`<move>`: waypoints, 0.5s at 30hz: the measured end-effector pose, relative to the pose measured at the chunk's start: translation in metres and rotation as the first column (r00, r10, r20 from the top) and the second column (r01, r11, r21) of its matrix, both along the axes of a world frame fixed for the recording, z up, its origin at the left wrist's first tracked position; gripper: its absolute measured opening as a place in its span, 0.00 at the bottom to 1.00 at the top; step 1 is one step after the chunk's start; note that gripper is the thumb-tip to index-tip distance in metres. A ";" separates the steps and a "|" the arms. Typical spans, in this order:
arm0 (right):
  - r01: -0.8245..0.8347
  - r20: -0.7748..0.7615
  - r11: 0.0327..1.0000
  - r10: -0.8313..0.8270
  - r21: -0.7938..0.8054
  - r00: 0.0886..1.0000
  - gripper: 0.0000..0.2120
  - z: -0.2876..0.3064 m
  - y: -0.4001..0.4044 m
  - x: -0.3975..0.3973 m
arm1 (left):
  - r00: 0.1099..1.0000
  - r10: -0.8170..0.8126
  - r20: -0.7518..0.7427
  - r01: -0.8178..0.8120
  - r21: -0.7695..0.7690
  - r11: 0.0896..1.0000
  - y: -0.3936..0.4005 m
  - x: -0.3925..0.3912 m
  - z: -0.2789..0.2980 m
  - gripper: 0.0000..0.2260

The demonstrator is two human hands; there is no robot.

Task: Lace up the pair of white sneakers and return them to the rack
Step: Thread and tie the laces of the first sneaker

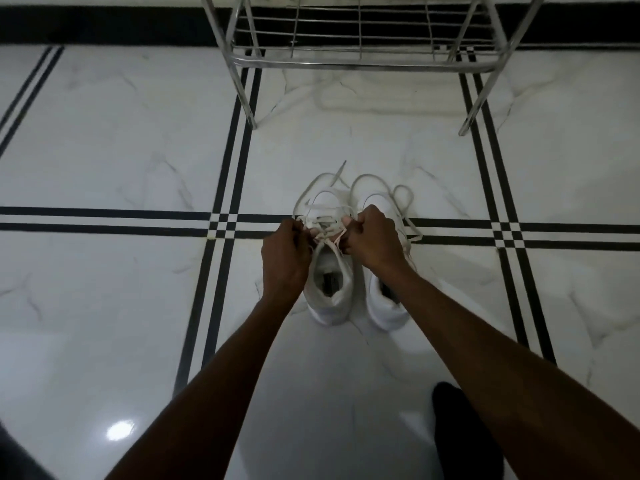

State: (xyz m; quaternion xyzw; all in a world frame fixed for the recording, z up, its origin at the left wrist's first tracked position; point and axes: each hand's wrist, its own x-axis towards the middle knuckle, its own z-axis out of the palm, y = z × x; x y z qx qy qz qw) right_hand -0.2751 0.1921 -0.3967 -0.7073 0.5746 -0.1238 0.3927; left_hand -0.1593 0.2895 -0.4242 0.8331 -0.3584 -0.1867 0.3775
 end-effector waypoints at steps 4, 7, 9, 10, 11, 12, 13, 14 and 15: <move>0.045 0.171 0.971 -0.087 0.233 0.981 0.18 -0.008 -0.003 -0.003 | 0.994 0.048 -0.101 -0.044 0.046 0.998 0.003 0.001 0.000 0.06; -0.028 0.340 0.922 -0.114 0.386 0.933 0.10 0.008 -0.003 -0.005 | 0.945 -0.023 -0.326 0.048 0.070 0.996 0.008 0.008 0.016 0.10; -0.088 0.402 0.936 -0.060 0.340 0.914 0.06 0.015 -0.009 -0.006 | 0.853 -0.058 -0.518 0.076 0.014 0.997 0.010 0.013 0.032 0.13; -0.096 0.432 0.946 -0.050 0.309 0.901 0.05 0.017 -0.012 -0.005 | 0.810 -0.070 -0.582 0.065 -0.029 0.997 0.009 0.016 0.039 0.14; -0.091 0.461 0.953 -0.056 0.290 0.886 0.05 0.023 -0.014 -0.004 | 0.794 -0.081 -0.602 0.048 -0.070 0.996 0.008 0.021 0.047 0.14; -0.083 0.488 0.956 -0.069 0.282 0.870 0.06 0.026 -0.015 -0.002 | 0.800 -0.102 -0.591 0.040 -0.118 0.992 0.006 0.024 0.055 0.13; -0.093 0.503 0.958 -0.059 0.272 0.862 0.07 0.030 -0.015 0.000 | 0.811 -0.134 -0.569 0.044 -0.170 0.985 0.004 0.027 0.063 0.13; -0.131 0.505 0.959 -0.014 0.251 0.863 0.07 0.033 -0.015 0.002 | 0.819 -0.173 -0.547 0.058 -0.221 0.974 0.001 0.028 0.071 0.12; -0.190 0.481 0.956 0.061 0.225 0.875 0.08 0.038 -0.014 0.003 | 0.824 -0.211 -0.525 0.079 -0.262 0.962 -0.002 0.029 0.079 0.12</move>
